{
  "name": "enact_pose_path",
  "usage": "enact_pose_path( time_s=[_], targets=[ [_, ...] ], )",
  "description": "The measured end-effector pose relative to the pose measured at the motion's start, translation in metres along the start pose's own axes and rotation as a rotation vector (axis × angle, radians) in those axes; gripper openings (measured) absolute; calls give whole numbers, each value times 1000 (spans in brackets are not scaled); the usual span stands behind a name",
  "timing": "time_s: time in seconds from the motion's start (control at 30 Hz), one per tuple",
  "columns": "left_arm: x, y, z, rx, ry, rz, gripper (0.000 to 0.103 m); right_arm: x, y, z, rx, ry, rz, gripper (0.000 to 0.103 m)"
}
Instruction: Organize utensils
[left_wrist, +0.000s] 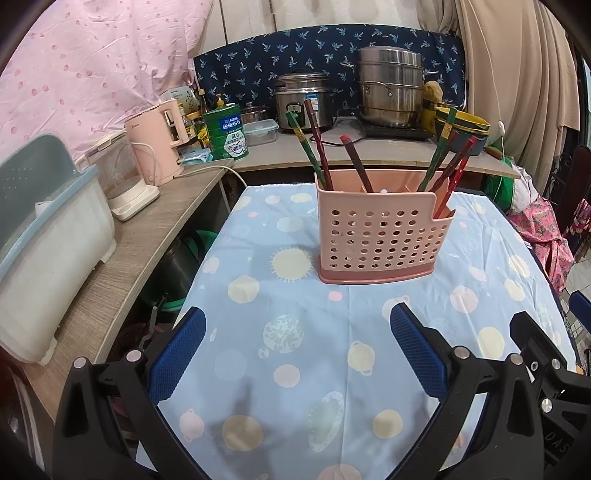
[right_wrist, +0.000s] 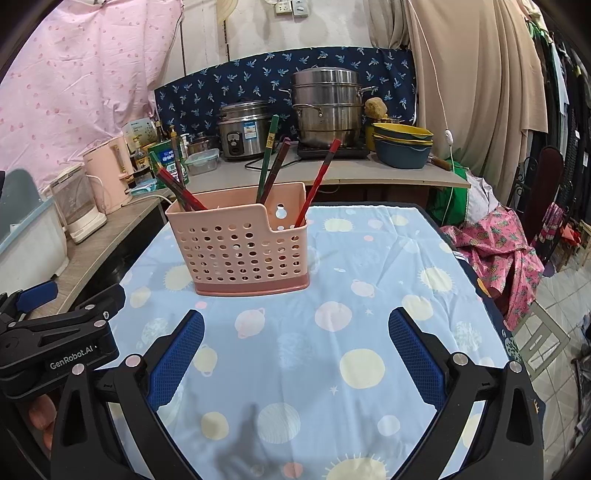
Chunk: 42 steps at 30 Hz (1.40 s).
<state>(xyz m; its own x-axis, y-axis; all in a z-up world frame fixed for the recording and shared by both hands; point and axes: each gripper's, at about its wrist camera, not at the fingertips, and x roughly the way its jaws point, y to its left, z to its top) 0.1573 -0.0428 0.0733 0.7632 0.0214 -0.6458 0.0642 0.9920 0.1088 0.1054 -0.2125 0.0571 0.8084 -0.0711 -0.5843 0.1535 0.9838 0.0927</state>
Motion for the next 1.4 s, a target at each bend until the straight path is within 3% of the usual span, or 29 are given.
enact_pose_path(
  time_s=[1.4],
  targets=[
    [-1,-6,-5,12,5,-10,95,1,3,-3,-1,7,-3,96]
  ],
)
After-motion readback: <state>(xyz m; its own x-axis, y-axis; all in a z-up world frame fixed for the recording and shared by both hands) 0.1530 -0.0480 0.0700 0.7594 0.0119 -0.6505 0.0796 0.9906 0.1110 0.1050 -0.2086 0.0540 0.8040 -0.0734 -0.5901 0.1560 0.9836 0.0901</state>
